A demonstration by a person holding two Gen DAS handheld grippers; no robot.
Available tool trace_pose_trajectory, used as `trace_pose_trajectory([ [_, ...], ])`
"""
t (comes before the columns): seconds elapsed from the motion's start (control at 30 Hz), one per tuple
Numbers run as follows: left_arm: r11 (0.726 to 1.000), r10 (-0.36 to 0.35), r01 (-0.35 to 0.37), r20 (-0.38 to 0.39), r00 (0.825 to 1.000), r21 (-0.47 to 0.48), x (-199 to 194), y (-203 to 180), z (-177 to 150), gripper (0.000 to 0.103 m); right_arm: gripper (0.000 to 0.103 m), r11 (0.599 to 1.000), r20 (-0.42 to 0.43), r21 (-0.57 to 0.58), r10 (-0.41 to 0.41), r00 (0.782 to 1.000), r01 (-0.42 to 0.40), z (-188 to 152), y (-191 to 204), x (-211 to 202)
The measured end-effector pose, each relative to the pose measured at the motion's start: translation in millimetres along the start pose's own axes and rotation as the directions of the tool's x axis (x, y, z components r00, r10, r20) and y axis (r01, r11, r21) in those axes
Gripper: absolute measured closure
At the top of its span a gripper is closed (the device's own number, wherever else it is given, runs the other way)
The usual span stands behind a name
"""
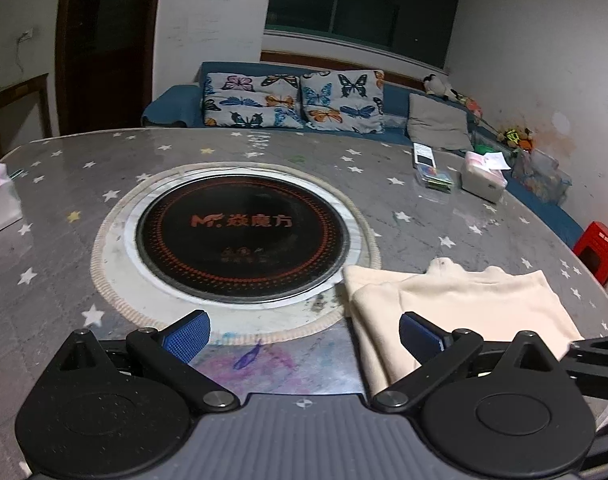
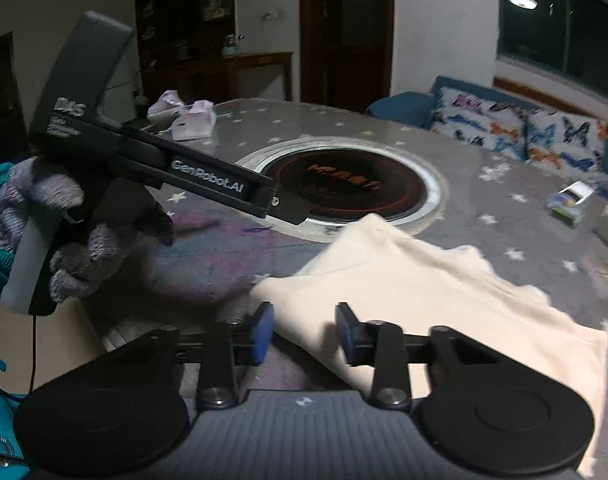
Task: Fold clothes
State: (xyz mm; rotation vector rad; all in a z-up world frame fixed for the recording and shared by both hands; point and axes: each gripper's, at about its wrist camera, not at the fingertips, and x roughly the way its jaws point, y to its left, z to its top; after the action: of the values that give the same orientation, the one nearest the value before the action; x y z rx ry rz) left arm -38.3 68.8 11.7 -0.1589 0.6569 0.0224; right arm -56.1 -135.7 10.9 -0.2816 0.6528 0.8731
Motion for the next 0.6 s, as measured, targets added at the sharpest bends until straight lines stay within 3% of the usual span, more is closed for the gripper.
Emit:
trace_pose_trajectory([
  [0.03,1.000,0.005,-0.005,0.001,1.000,-0.003,-2,3,-1,0.002,0.083,1.000,-0.005,-0.004,0.015,1.000,-0.015,1,1,3],
  [0.23,1.000,0.013,-0.013,-0.006,1.000,-0.022,-8,15,-7,0.004,0.083,0.996,-0.063,-0.060,0.060,0.996,-0.064,-6,17,25],
  [0.4,0.999,-0.039,0.038,0.005,0.999,0.021,-13,3,-9,0.005,0.083,0.998,-0.026,-0.031,0.057,0.998,-0.058,-7,16,8],
  [0.6,0.987,-0.104,0.104,0.000,0.995,0.121,-5,-26,-14,0.006,0.083,0.994,-0.010,0.076,-0.078,0.997,0.078,-19,-17,-31],
])
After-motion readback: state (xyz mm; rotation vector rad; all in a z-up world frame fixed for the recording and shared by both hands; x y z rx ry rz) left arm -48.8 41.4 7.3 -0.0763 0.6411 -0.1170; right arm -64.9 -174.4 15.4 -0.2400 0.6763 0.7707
